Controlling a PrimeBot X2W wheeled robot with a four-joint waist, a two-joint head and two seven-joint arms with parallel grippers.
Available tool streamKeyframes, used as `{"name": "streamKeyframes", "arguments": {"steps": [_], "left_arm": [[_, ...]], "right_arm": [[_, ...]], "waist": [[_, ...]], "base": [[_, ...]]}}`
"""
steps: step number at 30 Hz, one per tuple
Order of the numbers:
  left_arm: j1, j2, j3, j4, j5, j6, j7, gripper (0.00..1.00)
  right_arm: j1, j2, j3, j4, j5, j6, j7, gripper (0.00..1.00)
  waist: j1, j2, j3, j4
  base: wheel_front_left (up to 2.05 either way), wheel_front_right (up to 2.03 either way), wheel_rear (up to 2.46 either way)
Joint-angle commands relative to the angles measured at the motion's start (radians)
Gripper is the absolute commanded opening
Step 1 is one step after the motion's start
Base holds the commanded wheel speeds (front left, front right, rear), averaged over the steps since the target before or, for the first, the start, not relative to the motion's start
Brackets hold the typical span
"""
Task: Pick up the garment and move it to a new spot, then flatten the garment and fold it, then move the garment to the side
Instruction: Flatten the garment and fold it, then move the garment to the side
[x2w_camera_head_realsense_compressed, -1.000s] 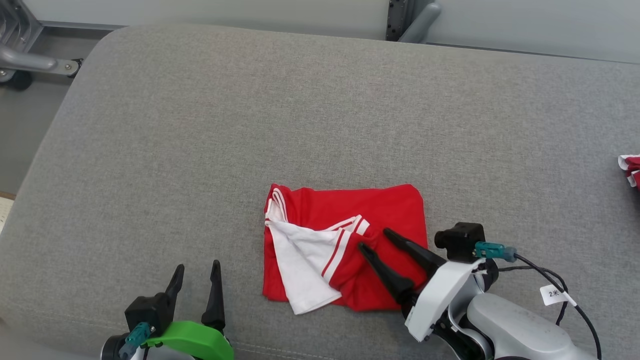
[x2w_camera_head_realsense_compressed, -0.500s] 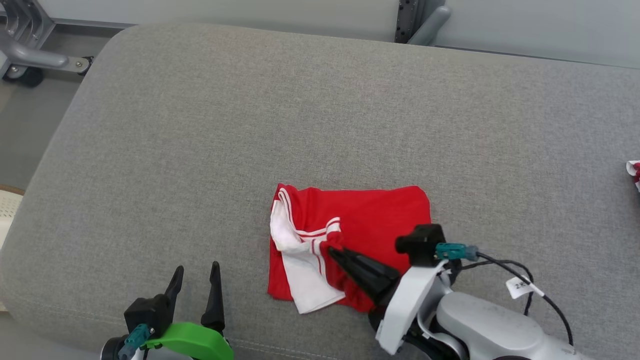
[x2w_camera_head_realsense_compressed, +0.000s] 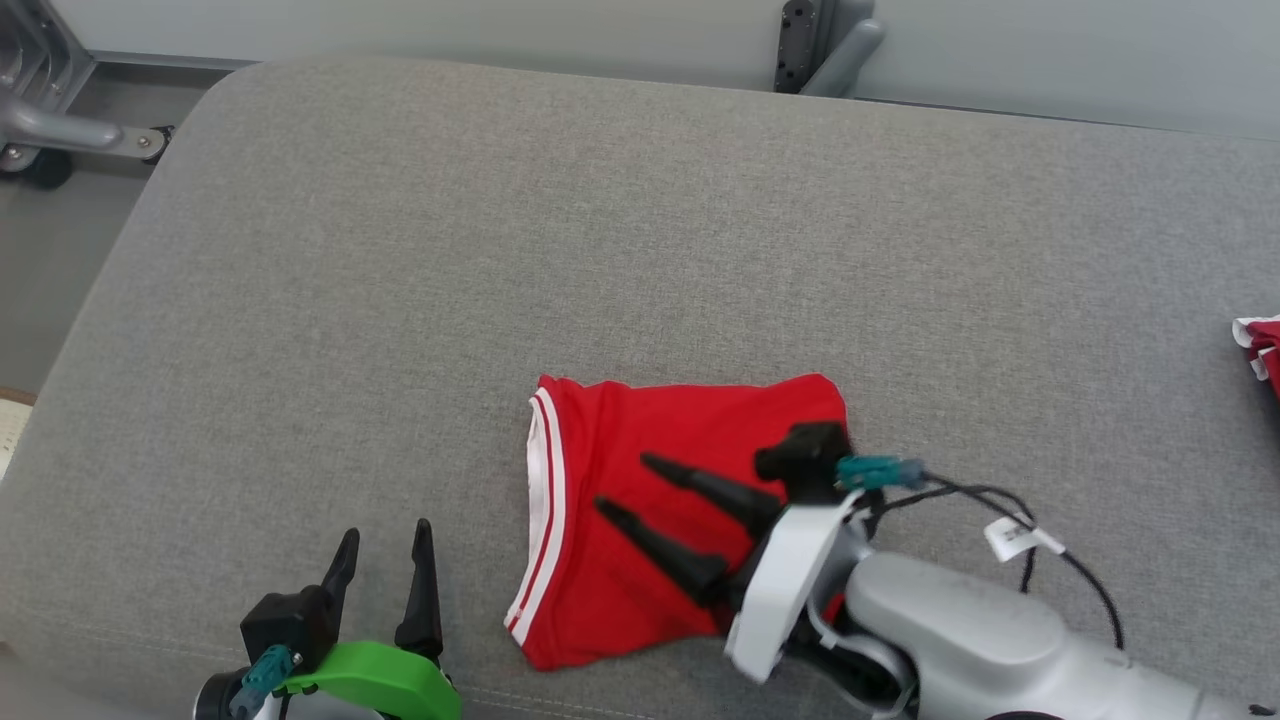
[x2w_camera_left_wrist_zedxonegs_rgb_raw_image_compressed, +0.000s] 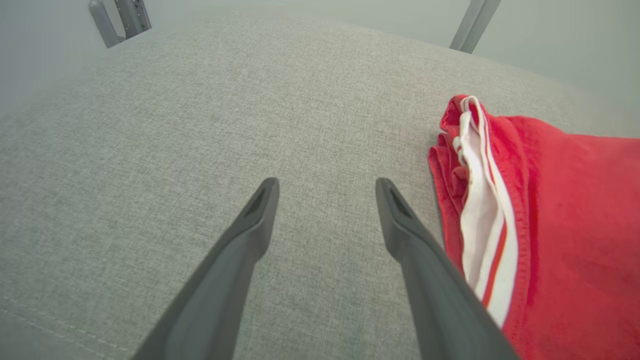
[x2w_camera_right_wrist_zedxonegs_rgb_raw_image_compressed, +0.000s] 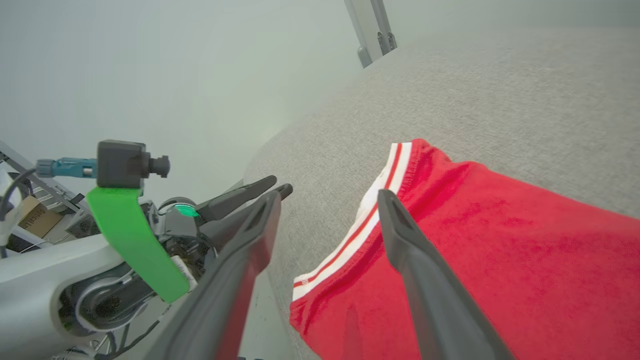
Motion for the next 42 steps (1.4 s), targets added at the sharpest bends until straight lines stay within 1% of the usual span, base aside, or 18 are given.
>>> {"name": "streamKeyframes", "arguments": {"steps": [1, 7, 10, 11, 14, 17, 21, 24, 29, 30, 31, 32, 35, 36, 37, 38, 39, 42], "left_arm": [[0.008, 0.002, 0.006, -0.002, 0.006, 0.003, 0.0, 1.0], [0.008, 0.002, 0.013, -0.005, 0.019, 0.002, 0.0, 1.0], [0.007, 0.002, 0.014, -0.008, 0.027, 0.001, 0.0, 1.0], [0.007, 0.002, 0.014, -0.008, 0.027, 0.001, 0.0, 1.0], [0.005, 0.002, 0.014, -0.011, 0.035, 0.0, 0.0, 1.0], [0.004, 0.002, 0.009, -0.014, 0.04, 0.001, 0.0, 1.0], [0.002, 0.002, 0.003, -0.015, 0.045, -0.003, 0.0, 1.0], [0.004, 0.002, -0.001, -0.017, 0.048, -0.005, 0.0, 1.0], [0.002, 0.002, -0.004, -0.022, 0.046, -0.003, 0.0, 1.0], [0.001, 0.002, -0.005, -0.024, 0.045, -0.002, 0.0, 1.0], [0.0, 0.002, -0.005, -0.025, 0.045, 0.0, 0.0, 1.0], [0.0, 0.002, -0.005, -0.026, 0.046, 0.002, 0.0, 1.0], [-0.002, 0.002, -0.005, -0.027, 0.047, 0.004, 0.0, 1.0], [-0.002, 0.002, -0.011, -0.027, 0.05, -0.003, 0.0, 1.0], [-0.002, 0.002, -0.01, -0.03, 0.052, -0.005, 0.0, 1.0], [-0.002, 0.002, -0.008, -0.033, 0.053, -0.006, 0.0, 1.0], [-0.001, 0.002, -0.007, -0.036, 0.062, -0.01, 0.0, 1.0], [-0.004, 0.002, -0.014, -0.029, 0.085, -0.02, 0.0, 1.0]], "right_arm": [[0.009, -0.022, -0.074, 0.043, -0.019, 0.0, -0.008, 1.0], [0.126, -0.025, -0.382, 0.176, -0.146, 0.0, -0.007, 1.0], [0.185, -0.008, -0.489, 0.238, -0.206, 0.0, -0.007, 1.0], [0.185, -0.008, -0.489, 0.238, -0.206, 0.0, -0.007, 1.0], [0.223, 0.016, -0.563, 0.283, -0.245, 0.0, -0.007, 1.0], [0.253, 0.034, -0.593, 0.329, -0.267, 0.0, -0.007, 1.0], [0.264, 0.068, -0.59, 0.374, -0.252, 0.0, -0.008, 1.0], [0.257, 0.084, -0.575, 0.407, -0.23, 0.0, -0.008, 1.0], [0.228, 0.108, -0.514, 0.457, -0.19, 0.0, 0.013, 1.0], [0.22, 0.11, -0.505, 0.464, -0.182, 0.0, 0.014, 0.94], [0.214, 0.114, -0.494, 0.468, -0.173, 0.0, 0.014, 0.31], [0.208, 0.116, -0.484, 0.472, -0.163, 0.0, 0.014, 0.0], [0.188, 0.11, -0.464, 0.483, -0.148, 0.0, 0.007, 0.0], [0.164, 0.086, -0.47, 0.496, -0.128, -0.001, -0.006, 0.0], [0.16, 0.081, -0.475, 0.498, -0.126, -0.001, -0.008, 0.0], [0.158, 0.079, -0.481, 0.499, -0.125, -0.001, -0.008, 0.0], [0.152, 0.073, -0.51, 0.492, -0.135, -0.001, -0.008, 0.0], [0.171, 0.08, -0.545, 0.481, -0.156, -0.001, -0.008, 0.0]], "waist": [[0.0, 0.0, -0.007, -0.015], [0.0, 0.0, -0.009, -0.037], [0.0, 0.0, -0.01, -0.042], [0.0, 0.0, -0.01, -0.042], [0.0, 0.0, -0.011, -0.044], [0.0, 0.0, -0.011, -0.04], [0.0, 0.0, -0.013, -0.03], [0.0, 0.0, -0.012, -0.019], [0.0, 0.0, -0.003, -0.005], [0.0, 0.0, -0.002, -0.004], [0.0, 0.0, 0.0, -0.003], [0.0, 0.0, 0.001, -0.004], [0.0, 0.0, -0.001, -0.008], [0.0, 0.0, -0.014, -0.038], [0.0, 0.0, -0.017, -0.049], [0.0, 0.0, -0.02, -0.061], [0.0, 0.0, -0.028, -0.094], [0.0, 0.0, -0.041, -0.156]], "base": [[0.0, 0.0, 0.0], [0.0, 0.0, 0.0], [0.0, 0.0, 0.0], [0.0, 0.0, 0.0], [0.0, 0.0, 0.0], [0.0, 0.0, 0.0], [0.0, 0.0, 0.0], [0.0, 0.0, 0.0], [0.0, 0.0, 0.0], [0.0, 0.0, 0.0], [0.0, 0.0, 0.0], [0.0, 0.0, 0.0], [0.0, 0.0, 0.0], [0.0, 0.0, 0.0], [0.0, 0.0, 0.0], [0.0, 0.0, 0.0], [0.0, 0.0, 0.0], [0.0, 0.0, 0.0]]}}
